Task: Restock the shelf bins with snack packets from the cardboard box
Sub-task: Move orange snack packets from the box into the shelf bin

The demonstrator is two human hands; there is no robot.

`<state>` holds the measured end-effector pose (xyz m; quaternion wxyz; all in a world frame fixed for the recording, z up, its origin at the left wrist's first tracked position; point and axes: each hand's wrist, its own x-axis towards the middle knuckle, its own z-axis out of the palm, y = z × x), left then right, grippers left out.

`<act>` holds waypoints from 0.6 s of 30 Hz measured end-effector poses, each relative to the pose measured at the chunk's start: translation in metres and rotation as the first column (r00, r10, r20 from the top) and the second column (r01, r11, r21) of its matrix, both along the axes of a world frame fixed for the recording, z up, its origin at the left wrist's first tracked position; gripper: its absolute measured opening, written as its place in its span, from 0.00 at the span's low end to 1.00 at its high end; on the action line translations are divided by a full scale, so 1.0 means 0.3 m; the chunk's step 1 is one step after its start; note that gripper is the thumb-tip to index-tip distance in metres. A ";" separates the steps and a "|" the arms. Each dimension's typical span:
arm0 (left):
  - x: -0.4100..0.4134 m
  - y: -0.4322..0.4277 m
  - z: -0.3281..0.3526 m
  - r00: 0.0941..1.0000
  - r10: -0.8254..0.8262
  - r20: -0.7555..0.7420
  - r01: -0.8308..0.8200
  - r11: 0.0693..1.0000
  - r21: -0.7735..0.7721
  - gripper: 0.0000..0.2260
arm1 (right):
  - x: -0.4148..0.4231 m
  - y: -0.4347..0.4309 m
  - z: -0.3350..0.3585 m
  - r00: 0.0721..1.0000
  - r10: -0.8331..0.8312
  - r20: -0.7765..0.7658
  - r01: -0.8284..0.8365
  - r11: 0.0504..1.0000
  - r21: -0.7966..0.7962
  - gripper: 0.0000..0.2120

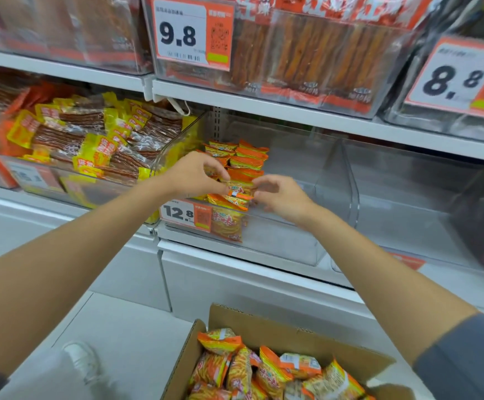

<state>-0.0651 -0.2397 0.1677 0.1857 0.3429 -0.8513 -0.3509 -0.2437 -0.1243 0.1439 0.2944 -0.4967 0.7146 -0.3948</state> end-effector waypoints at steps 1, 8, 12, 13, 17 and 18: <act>-0.009 0.033 0.007 0.999 0.021 -0.044 -0.022 0.999 -0.025 0.07 | 0.003 0.034 0.010 0.992 -0.020 -0.124 0.010 0.997 -0.078 0.12; -0.011 0.395 -0.052 0.996 -0.094 0.004 0.094 0.996 -0.006 0.02 | 0.083 0.422 -0.029 0.908 0.016 -0.419 -0.034 0.999 -0.036 0.06; 0.086 0.562 -0.242 0.973 -0.176 0.147 0.148 0.972 0.185 0.02 | 0.073 0.662 -0.243 0.918 0.185 -0.351 -0.094 0.961 0.260 0.09; 0.113 0.587 -0.301 0.971 -0.180 0.155 0.140 0.961 0.240 0.02 | 0.056 0.715 -0.304 0.929 0.196 -0.315 -0.090 0.943 0.320 0.10; 0.163 0.635 -0.485 0.974 -0.134 0.185 0.055 0.922 0.382 0.04 | -0.007 0.837 -0.502 0.929 0.186 -0.320 -0.035 0.905 0.423 0.14; 0.156 0.640 -0.512 0.974 -0.128 0.188 0.043 0.914 0.403 0.04 | -0.015 0.837 -0.535 0.924 0.189 -0.332 -0.026 0.898 0.439 0.15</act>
